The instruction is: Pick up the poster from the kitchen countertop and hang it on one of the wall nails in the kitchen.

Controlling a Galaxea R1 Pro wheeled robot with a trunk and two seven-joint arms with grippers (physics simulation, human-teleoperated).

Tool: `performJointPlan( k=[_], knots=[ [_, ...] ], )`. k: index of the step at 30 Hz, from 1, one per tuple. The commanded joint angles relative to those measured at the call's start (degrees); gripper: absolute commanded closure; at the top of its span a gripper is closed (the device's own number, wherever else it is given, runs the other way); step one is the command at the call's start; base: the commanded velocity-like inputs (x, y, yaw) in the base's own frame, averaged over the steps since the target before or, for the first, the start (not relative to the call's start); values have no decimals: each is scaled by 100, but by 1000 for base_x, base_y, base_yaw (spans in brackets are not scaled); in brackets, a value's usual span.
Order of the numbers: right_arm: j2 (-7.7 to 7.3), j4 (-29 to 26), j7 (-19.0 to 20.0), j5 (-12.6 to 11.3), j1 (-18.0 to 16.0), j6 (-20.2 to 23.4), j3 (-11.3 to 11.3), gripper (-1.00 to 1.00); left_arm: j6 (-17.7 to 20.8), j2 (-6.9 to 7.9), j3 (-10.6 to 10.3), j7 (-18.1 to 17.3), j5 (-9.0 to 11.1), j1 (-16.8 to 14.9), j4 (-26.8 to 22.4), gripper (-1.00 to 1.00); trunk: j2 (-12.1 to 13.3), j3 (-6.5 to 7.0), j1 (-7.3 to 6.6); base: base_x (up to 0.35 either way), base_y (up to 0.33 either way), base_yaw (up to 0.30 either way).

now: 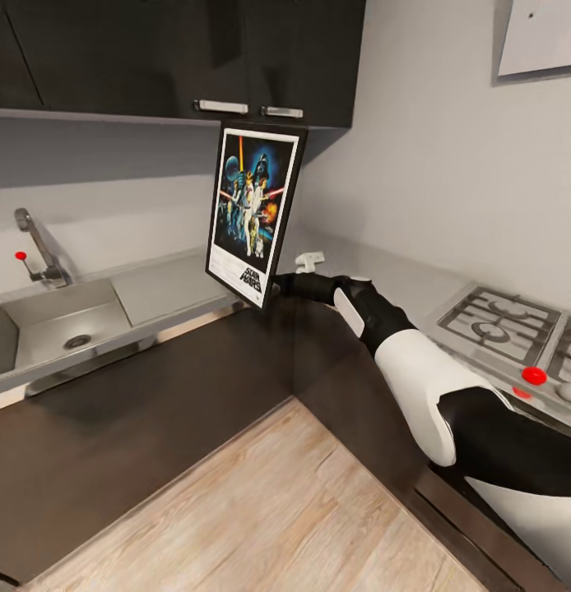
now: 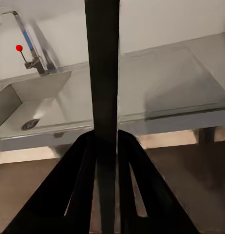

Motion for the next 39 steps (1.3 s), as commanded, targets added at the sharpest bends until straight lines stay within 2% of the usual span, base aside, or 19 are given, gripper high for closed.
performJointPlan(
  k=[1, 8, 20, 23, 25, 28, 32, 34, 36, 38, 39],
  knots=[
    [0, -8, -5, -65, 7, 53, 8, 100, -20, -3, 20, -20, -29, 2, -8, -100, -3, -4, -4, -338, 0, 0],
    [0, -12, 27, -68, 80, -254, 8, 100, -24, -3, 20, -20, -26, 2, -8, -100, -3, -4, -4, -338, 0, 0],
    [0, -35, 602, -62, 211, -310, 8, 100, -29, 5, 28, -20, -21, 2, -8, -100, -3, -4, -4, -338, 0, 0],
    [0, -233, 812, -62, 268, -307, 8, 100, -29, 6, 29, -20, -21, 2, -8, -100, -3, -4, -4, -294, 0, 0],
    [0, -496, 903, -60, 429, -288, 8, 100, -29, 6, 29, -20, -21, 2, -8, -100, -3, -4, -4, -146, 0, 0],
    [0, -1234, 968, -57, 853, -153, 8, 100, -29, 15, 32, -24, -16, 2, -8, -100, -3, -4, -4, -119, 0, 0],
    [0, -2181, 1028, -36, 1568, 252, 12, 100, -27, 112, 44, -38, 3, 2, -8, -100, -3, -4, -4, -274, 0, 0],
    [-3, -2900, 1267, -20, 2232, 355, 15, 100, -23, 223, 161, -105, 16, 2, -8, -100, -3, -4, -4, -152, 0, 0],
    [-26, -3246, 1381, -11, 2610, 379, 16, 100, -22, 254, 304, -203, 16, 2, -12, -100, -3, -4, -4, -78, 0, 0],
    [-62, -3422, 1427, -8, 2841, 388, 16, 100, -21, 269, 416, -295, 16, 2, -14, -100, -3, -4, -4, -44, 0, 0],
    [-127, -3609, 1494, -5, 3166, 393, 18, 100, -21, 282, 591, -453, 11, 2, -15, -100, -3, -4, -4, -20, 0, 0]
  ],
)
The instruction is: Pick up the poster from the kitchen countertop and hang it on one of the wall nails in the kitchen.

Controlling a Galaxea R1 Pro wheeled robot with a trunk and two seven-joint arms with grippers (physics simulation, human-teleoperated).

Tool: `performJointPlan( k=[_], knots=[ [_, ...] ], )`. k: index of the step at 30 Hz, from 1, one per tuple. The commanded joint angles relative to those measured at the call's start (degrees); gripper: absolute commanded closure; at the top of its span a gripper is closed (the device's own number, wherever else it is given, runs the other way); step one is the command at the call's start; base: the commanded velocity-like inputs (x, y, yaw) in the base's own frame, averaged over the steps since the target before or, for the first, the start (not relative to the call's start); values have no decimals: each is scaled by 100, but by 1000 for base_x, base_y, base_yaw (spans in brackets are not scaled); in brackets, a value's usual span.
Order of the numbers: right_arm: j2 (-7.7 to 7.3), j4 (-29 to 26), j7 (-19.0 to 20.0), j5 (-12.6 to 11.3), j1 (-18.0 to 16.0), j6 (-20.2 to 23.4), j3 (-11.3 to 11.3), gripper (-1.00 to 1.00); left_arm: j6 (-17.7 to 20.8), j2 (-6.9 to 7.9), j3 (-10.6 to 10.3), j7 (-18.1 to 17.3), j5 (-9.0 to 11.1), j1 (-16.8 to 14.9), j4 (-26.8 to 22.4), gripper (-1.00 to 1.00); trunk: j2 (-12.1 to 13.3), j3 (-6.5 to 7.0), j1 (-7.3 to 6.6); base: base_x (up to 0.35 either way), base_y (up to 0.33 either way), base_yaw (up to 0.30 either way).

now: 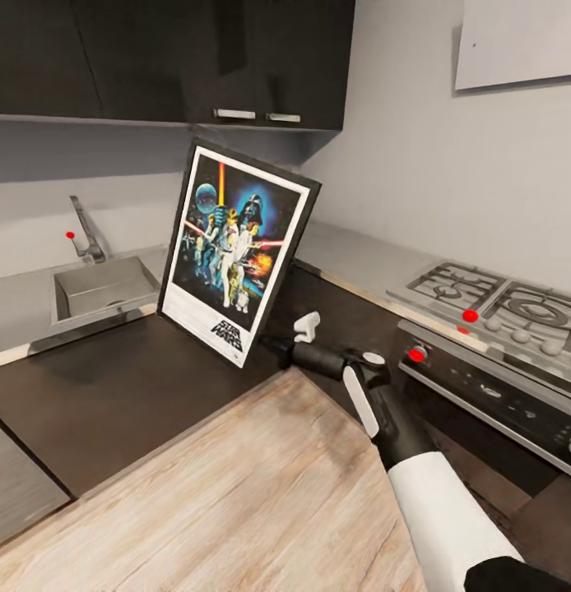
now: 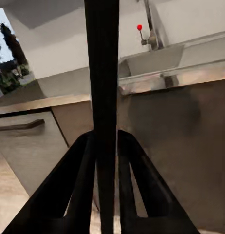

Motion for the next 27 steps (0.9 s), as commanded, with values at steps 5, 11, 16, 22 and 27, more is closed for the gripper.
performJointPlan(
  k=[5, 11, 16, 22, 27],
  knots=[
    [-389, -397, 445, 161, 1080, 34, 1, 100, -28, 11, 409, -287, -31, 1, -8, -100, -3, -3, 0, -2, 0, 0],
    [-477, -658, 477, 229, 1444, 28, -4, 100, -29, 108, 502, -311, -31, 1, -2, -100, -3, -3, 0, 0, 0, 0],
    [-491, -725, 476, 217, 1533, 27, -5, 100, -28, 184, 609, -485, -35, 1, 199, -100, -3, -3, 0, 0, 0, 0],
    [-495, -738, 475, 211, 1556, 27, -4, 100, -37, 200, 680, -564, -32, 1, 433, -100, -3, 13, 0, 0, 0, 34],
    [-495, -748, 475, 211, 1579, 27, -4, 100, -38, 196, 690, -575, -31, 1, 483, -100, -3, 38, 0, -107, 0, 57]
  ],
)
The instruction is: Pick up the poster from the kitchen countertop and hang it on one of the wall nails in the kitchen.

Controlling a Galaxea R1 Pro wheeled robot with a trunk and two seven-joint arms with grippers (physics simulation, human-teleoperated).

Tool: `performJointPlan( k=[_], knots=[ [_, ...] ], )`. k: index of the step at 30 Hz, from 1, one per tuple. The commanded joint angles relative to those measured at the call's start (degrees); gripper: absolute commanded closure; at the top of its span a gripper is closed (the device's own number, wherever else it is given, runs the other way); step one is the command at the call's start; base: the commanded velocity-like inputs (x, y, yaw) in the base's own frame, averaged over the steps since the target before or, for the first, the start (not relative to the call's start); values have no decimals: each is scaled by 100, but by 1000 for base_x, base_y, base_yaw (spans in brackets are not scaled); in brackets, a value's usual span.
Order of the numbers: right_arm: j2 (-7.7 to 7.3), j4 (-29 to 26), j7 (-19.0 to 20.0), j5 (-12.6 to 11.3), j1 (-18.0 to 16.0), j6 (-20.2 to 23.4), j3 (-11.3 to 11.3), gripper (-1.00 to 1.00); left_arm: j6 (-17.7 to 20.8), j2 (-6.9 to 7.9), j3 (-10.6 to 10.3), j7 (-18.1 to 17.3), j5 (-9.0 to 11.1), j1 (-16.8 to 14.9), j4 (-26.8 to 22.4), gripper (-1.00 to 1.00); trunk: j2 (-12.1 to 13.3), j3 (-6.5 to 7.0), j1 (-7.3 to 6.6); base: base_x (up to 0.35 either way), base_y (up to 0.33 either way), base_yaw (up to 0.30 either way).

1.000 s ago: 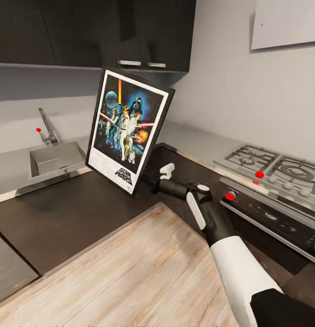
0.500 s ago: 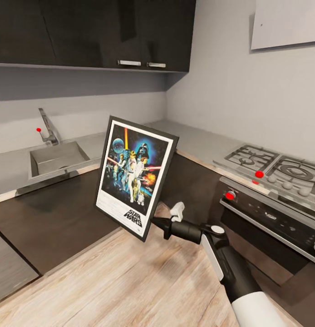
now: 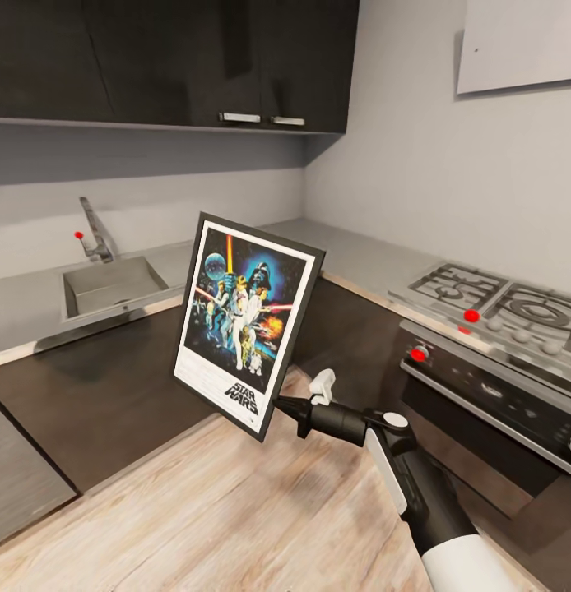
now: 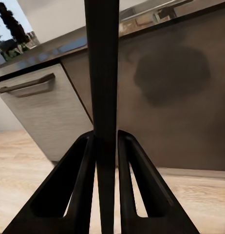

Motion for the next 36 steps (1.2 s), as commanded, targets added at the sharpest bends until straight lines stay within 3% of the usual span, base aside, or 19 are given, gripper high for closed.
performJointPlan(
  k=[1, 9, 22, 27, 34, 36],
  knots=[
    [1, 1, 3, -59, -2, 60, 1, 100, -19, -3, 21, -20, -25, 1, -6, -100, -3, -2, -2, -242, 0, 23],
    [1, 1, 2, -76, 3, 60, 0, 100, -8, -2, 22, -5, -25, 1, 3, -100, -3, 1, -2, -126, 0, 3],
    [1, 16, -13, -72, 3, 65, -6, 100, 19, -8, 17, 39, -38, 1, 15, -100, 519, 234, -288, -3, 0, 0],
    [1, 13, -11, -68, 3, 66, -9, 100, 91, -40, -33, 311, -18, 1, -31, -100, 719, 324, -398, 0, 0, 0],
    [1, -5, -1, -69, 3, 68, -35, 100, 785, -155, -52, 797, -3, -10, -267, -100, 719, 324, -398, 0, 0, 0],
    [1, -17, 2, -69, 3, 69, -42, 100, 1189, -178, -59, 869, 0, -24, -615, -100, 719, 324, -398, 0, 0, 0]
  ],
)
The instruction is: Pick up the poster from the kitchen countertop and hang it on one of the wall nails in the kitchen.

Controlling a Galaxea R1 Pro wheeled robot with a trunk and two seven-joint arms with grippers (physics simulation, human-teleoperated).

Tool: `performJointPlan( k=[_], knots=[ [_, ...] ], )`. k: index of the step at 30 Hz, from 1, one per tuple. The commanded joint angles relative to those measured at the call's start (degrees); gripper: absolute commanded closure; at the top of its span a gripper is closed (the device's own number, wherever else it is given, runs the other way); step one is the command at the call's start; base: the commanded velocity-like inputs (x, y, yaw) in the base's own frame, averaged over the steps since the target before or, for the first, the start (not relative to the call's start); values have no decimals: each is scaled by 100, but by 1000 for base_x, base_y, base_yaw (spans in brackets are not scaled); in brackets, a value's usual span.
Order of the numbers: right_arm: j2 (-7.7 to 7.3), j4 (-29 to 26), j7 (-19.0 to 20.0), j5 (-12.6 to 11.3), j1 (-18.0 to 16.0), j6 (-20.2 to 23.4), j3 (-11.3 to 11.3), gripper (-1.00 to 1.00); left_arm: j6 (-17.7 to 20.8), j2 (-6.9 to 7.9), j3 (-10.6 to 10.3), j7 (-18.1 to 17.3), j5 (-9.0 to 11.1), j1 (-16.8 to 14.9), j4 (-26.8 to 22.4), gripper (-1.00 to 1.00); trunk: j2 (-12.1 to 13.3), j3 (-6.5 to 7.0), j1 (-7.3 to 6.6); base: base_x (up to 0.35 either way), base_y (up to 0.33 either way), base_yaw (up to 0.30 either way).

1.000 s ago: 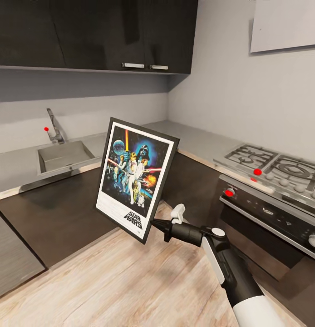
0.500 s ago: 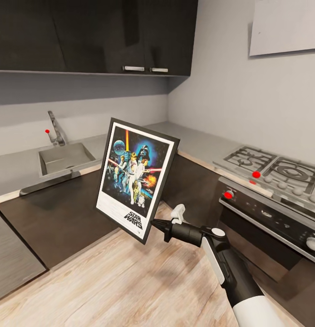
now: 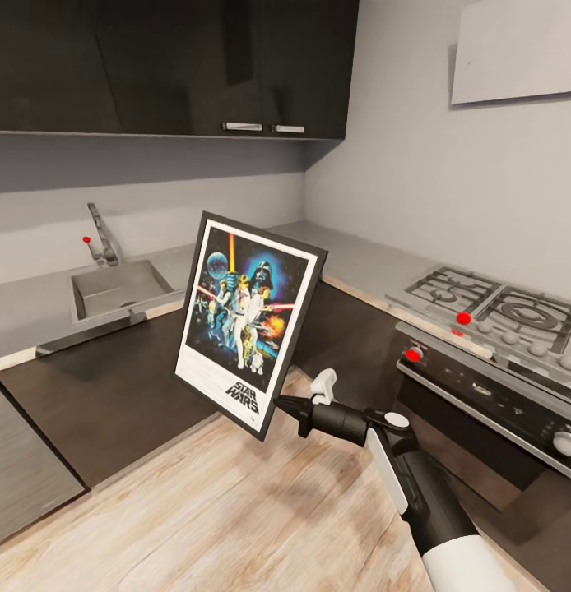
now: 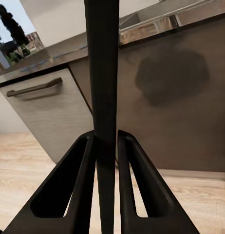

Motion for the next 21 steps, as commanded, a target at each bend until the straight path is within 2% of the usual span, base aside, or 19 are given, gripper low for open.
performJointPlan(
  k=[1, 4, 8, 21],
  knots=[
    [1, -4, 4, -58, -4, 60, -2, 100, 265, -35, 12, 0, -25, -3, -281, -100, 37, 13, -22, 0, 0, 0],
    [1, -6, 4, -58, -3, 60, -4, 100, 498, -67, 10, -6, -26, -6, -448, -100, 158, 67, -88, 0, 0, 0],
    [1, -8, -1, -58, -4, 60, -2, 100, 581, -99, 9, -19, -38, -7, -494, -100, 318, 139, -175, 0, 0, 0],
    [1, -1, -7, -58, -4, 60, 0, 100, 607, -112, 7, -38, -55, -8, -513, -100, 839, 372, -461, 0, 0, 0]
  ],
)
